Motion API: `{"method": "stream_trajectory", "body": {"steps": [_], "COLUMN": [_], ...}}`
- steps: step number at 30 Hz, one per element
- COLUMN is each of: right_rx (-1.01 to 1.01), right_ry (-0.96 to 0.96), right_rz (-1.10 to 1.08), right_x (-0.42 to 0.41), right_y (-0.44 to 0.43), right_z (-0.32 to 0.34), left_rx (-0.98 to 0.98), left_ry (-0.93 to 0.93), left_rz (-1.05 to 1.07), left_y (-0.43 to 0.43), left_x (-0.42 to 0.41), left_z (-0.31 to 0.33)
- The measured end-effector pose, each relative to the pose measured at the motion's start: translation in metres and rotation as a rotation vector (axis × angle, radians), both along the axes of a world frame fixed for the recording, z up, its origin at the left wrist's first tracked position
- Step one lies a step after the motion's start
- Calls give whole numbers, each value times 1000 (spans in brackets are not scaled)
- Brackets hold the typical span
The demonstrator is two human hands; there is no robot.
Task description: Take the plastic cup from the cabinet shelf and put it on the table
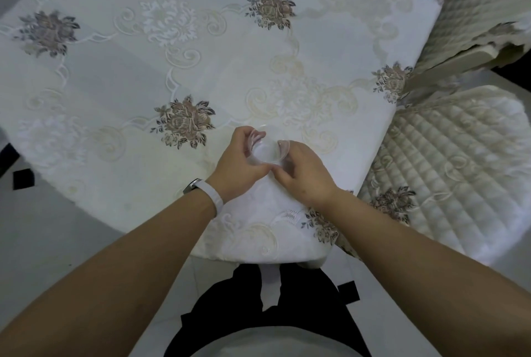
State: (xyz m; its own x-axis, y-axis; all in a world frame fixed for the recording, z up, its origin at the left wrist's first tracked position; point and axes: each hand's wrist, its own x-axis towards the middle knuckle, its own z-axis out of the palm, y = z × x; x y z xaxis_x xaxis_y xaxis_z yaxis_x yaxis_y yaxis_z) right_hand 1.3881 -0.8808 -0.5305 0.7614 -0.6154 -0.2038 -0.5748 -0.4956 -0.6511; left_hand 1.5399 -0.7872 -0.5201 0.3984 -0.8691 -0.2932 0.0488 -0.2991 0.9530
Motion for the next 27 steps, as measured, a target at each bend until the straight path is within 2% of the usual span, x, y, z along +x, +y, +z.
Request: {"method": "stream_trajectory", "body": {"steps": [15,21,27], "right_rx": [-61,-69,-75], "right_ry": [20,8,13], "right_rz": [-11,17,39], "right_x": [0,-1,-10], "right_y": [0,-2,-7], "right_z": [-5,-2,15], "left_rx": [16,22,93], "left_ry": [-58,-26,-131], "left_rz": [-22,-37,-59], "left_y": [2,5,21], "left_x": [-2,-1,11], "left_z": [-5,-1,9]}}
